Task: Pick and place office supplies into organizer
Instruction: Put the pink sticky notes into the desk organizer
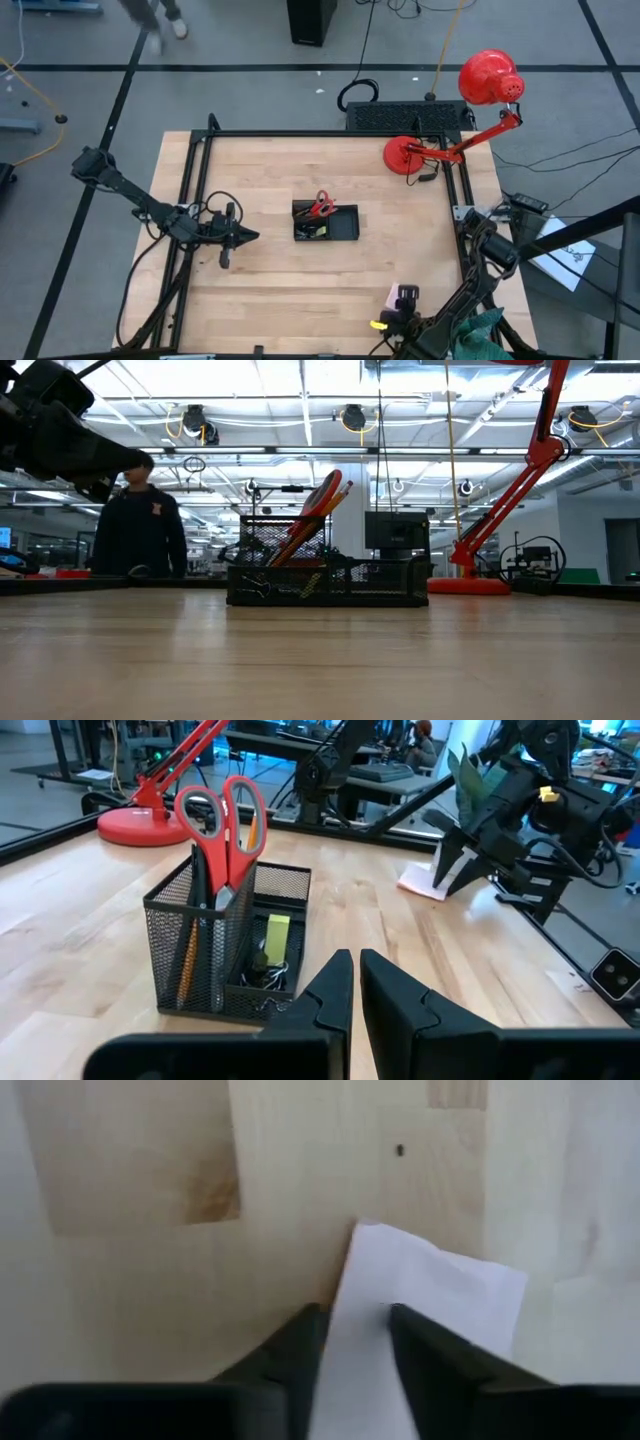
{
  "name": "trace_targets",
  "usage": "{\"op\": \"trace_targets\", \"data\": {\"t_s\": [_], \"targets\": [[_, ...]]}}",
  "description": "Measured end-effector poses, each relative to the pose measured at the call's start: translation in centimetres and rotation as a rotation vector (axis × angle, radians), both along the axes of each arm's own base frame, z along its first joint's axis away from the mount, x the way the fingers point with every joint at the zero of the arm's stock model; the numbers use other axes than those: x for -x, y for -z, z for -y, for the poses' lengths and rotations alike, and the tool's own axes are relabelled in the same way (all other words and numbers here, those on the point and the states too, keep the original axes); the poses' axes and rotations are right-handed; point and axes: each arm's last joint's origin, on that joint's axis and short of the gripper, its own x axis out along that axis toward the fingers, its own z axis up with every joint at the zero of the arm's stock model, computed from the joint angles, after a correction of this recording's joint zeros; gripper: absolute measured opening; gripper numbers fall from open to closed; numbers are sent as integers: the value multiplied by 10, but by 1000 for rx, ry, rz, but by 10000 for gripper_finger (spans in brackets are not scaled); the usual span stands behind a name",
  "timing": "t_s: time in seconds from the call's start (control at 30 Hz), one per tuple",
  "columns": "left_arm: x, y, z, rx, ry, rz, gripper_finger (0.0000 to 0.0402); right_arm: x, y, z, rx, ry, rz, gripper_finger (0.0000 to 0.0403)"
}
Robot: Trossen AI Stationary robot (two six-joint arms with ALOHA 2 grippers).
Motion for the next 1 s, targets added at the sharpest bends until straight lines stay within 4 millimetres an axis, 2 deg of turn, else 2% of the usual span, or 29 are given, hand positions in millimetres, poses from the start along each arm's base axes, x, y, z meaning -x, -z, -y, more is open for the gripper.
{"op": "trace_targets", "data": {"t_s": [0.13,0.2,0.4,0.53,0.67,0.9,1.0], "targets": [[0,0,0,7,0,0,31,0,2,-1,-21,10,-16,27],[0,0,0,8,-1,0,31,0,2,-1,-24,3,-25,11],[0,0,0,11,-1,-1,31,0,-7,0,20,16,-65,3],[0,0,0,15,-2,-1,31,-4,-28,-4,115,-8,-84,0],[0,0,0,17,-2,0,31,-11,-61,-8,135,-34,-39,0],[0,1,0,14,-2,-4,31,-22,-77,-15,133,-84,70,0],[0,1,0,14,-1,-4,31,-22,-74,-15,136,-84,66,0]]}}
